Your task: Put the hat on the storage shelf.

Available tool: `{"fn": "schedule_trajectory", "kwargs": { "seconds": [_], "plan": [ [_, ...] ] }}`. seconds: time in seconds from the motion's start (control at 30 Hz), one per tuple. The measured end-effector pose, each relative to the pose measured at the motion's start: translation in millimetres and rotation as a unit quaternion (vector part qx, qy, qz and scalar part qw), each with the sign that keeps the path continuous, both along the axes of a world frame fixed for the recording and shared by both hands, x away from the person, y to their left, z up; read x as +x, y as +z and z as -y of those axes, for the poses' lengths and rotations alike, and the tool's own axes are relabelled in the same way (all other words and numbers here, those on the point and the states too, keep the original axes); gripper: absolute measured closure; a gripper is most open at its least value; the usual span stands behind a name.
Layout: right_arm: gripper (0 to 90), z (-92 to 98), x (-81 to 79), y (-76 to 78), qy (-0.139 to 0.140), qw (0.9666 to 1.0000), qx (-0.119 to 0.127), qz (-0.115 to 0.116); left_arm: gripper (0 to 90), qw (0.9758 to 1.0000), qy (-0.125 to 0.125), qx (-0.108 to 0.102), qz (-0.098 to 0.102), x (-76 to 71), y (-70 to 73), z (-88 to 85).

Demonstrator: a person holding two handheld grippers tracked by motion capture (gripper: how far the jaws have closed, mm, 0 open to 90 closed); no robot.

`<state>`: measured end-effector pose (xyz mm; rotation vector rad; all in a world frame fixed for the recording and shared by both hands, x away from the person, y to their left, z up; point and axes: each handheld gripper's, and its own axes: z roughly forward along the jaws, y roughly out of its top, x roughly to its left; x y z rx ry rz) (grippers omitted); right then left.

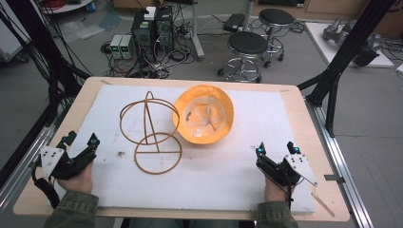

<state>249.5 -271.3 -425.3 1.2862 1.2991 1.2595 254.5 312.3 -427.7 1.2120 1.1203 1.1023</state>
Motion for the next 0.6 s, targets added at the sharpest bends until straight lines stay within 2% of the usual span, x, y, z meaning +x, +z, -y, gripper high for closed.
{"fn": "schedule_trajectory", "kwargs": {
  "seconds": [0.6],
  "plan": [
    [5.3, 0.5, -1.3, -0.7, 0.005, 1.0, 0.004, 0.002, 29.0, 1.0, -0.003, -0.003, -0.002, 0.4, -0.6, 0.6]
  ]
}}
